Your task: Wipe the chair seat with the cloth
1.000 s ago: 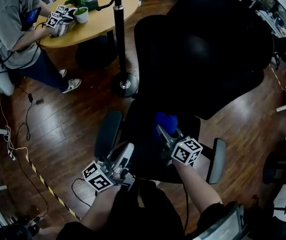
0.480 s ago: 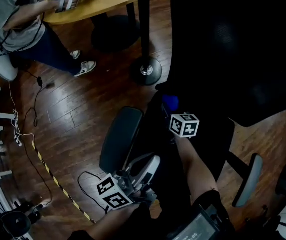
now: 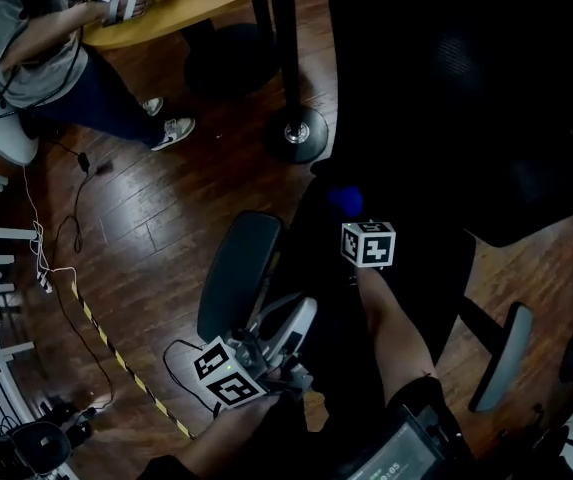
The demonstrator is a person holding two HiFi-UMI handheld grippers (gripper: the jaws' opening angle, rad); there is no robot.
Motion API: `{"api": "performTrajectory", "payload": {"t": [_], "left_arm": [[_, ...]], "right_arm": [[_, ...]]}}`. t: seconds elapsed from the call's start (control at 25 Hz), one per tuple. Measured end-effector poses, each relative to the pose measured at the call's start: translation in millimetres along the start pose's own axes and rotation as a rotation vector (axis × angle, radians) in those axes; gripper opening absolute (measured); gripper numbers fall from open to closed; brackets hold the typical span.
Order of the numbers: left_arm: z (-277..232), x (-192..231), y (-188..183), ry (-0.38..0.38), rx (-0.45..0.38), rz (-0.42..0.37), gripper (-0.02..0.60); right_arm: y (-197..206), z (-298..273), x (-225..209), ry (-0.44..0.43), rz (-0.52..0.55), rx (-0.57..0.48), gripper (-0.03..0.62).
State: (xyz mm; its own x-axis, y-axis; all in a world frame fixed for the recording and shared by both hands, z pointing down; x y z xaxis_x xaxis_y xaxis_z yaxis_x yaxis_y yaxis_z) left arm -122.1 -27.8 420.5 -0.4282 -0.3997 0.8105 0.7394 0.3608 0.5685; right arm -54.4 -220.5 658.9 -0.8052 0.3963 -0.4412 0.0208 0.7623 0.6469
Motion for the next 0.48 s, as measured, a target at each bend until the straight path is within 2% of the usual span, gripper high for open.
{"api": "performTrajectory", "payload": {"t": [0.48], "left_arm": [[-19, 6, 5, -0.014, 0.043, -0.02, -0.006]], "right_arm": [[45, 149, -181, 0.359, -0.173, 0.007, 0.074]]}}
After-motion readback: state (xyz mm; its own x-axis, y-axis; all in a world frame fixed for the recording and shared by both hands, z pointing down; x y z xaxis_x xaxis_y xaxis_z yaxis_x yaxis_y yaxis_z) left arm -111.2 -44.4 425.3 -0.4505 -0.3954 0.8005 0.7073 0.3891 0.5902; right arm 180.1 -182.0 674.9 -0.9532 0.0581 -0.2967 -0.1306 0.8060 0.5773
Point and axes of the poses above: the fingertips, and each gripper's own axes: z backward along the fingers, x to its left, y out of its underside, the point moved 3 cm from there along z, backward along the fingers, and after that the axes turned 7 degrees about -z, right-handed, at the moved point
